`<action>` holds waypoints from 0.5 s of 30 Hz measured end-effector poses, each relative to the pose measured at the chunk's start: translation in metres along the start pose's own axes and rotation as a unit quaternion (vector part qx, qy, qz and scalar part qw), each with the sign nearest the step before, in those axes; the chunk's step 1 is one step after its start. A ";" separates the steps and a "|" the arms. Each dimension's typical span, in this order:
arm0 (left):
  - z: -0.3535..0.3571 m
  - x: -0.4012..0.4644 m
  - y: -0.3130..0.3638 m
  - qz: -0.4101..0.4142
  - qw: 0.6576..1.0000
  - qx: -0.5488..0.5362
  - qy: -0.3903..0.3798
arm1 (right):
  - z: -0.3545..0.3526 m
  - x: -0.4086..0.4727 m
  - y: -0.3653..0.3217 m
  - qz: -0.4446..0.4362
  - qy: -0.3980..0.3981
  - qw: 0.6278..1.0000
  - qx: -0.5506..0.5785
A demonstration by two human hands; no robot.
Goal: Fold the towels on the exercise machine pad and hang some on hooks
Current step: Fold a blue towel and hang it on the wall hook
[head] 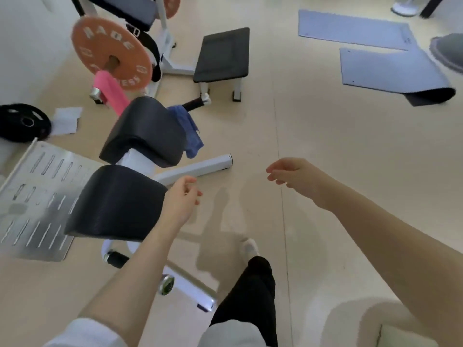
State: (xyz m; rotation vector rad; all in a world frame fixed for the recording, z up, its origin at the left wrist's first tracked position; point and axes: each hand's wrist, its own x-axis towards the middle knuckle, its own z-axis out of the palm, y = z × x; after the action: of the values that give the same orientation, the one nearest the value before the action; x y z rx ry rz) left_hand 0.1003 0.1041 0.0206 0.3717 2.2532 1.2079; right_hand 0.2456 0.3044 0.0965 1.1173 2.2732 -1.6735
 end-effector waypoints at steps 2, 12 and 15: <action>0.013 0.035 0.015 -0.018 0.999 -0.024 0.012 | -0.019 0.042 -0.015 -0.013 0.006 1.000 -0.007; 0.003 0.143 0.088 -0.059 0.994 0.005 0.094 | -0.006 0.230 -0.094 -0.038 -0.102 0.991 -0.080; 0.000 0.162 0.092 -0.068 0.992 0.016 0.103 | 0.019 0.279 -0.111 -0.052 -0.159 0.980 -0.110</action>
State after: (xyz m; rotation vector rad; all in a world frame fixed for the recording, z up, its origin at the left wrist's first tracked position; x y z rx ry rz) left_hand -0.0318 0.2334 0.0423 0.1058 2.4307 1.1872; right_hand -0.0300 0.4117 0.0407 0.6427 2.2686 -1.4615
